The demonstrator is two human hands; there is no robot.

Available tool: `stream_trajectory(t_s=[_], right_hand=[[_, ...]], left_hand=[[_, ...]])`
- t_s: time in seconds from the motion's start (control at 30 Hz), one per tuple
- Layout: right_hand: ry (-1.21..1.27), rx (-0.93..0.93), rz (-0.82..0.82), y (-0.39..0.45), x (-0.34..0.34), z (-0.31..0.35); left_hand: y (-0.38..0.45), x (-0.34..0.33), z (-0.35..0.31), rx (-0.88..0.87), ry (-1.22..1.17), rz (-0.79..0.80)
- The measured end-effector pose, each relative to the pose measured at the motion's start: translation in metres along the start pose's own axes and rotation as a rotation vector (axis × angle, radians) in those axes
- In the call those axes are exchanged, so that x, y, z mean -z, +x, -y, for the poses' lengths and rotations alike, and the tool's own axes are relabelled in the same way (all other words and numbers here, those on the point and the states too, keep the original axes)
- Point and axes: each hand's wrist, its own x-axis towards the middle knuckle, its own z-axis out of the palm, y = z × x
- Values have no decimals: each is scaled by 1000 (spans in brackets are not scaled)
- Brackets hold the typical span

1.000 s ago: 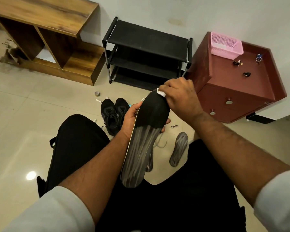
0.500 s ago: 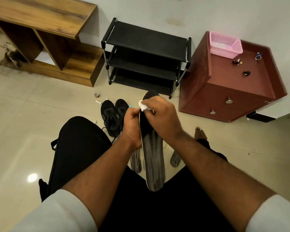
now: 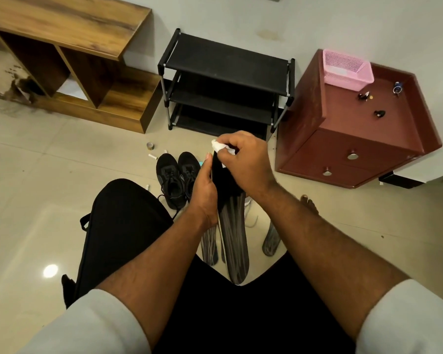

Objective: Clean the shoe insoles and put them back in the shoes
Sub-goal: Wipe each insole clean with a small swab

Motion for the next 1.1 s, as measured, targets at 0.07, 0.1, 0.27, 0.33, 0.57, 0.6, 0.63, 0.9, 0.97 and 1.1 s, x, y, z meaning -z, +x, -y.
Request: stream_trajectory(t_s=[0.07, 0.1, 0.27, 0.33, 0.57, 0.6, 0.63, 0.9, 0.97, 1.1], right_hand=[[-3, -76, -52, 6, 5, -7], [-16, -113, -79, 10, 9, -12], [-44, -104, -65, 11, 10, -18], [-10, -35, 19, 4, 6, -11], [-47, -143, -21, 5, 17, -32], [-54, -159, -36, 5, 18, -34], [-57, -166, -39, 4, 16, -33], [54, -36, 80, -19, -5, -6], [-6, -58, 10, -15, 1, -17], [-49, -196, -50, -8, 10, -33]], left_hand=[[0, 0, 1, 19, 20, 12], [0, -1, 1, 37, 24, 18], [1, -3, 0, 60, 33, 24], [2, -2, -3, 32, 19, 8], [5, 0, 0, 56, 27, 11], [7, 2, 2, 62, 24, 19], [9, 3, 3, 61, 23, 25], [7, 3, -2, 7, -83, -6], [5, 0, -2, 20, -67, 28], [4, 1, -3, 47, -50, 14]])
